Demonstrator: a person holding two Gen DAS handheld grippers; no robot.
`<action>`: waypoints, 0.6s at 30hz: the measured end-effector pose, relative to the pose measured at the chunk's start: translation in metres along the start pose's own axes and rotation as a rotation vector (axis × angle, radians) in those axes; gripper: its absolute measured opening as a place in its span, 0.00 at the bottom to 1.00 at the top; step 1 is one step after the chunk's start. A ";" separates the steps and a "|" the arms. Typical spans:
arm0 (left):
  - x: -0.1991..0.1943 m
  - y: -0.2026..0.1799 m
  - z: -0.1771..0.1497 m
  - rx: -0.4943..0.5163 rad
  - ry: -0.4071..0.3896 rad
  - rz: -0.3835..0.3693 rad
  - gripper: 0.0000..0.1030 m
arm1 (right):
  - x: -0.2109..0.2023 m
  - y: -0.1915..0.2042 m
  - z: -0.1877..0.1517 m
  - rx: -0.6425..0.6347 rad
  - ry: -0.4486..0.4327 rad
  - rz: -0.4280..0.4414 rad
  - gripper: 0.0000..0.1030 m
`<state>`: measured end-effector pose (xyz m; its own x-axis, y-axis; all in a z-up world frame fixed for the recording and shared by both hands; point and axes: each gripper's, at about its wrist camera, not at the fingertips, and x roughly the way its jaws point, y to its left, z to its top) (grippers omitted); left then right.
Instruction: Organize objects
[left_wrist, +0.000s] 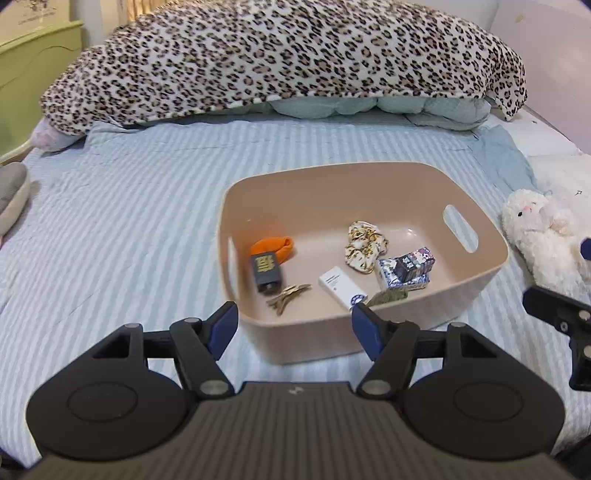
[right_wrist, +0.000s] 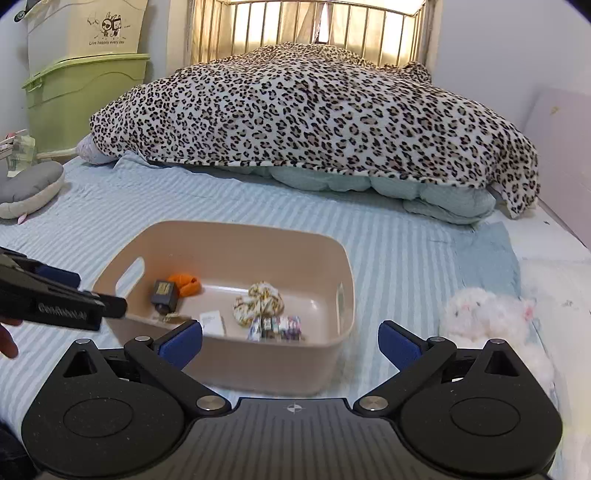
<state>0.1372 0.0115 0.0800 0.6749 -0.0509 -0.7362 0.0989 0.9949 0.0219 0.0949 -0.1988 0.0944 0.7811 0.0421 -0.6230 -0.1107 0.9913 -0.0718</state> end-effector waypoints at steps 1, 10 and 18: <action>-0.005 0.002 -0.004 -0.001 -0.008 0.006 0.67 | -0.005 0.001 -0.005 0.002 -0.002 -0.002 1.00; -0.038 0.013 -0.042 0.004 -0.040 0.017 0.67 | -0.032 0.014 -0.042 0.009 0.019 0.010 1.00; -0.049 0.013 -0.076 -0.009 -0.043 0.004 0.68 | -0.047 0.015 -0.070 0.043 0.023 0.013 1.00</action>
<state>0.0494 0.0335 0.0649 0.7060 -0.0500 -0.7065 0.0891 0.9958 0.0186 0.0138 -0.1944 0.0682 0.7651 0.0528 -0.6418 -0.0939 0.9951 -0.0301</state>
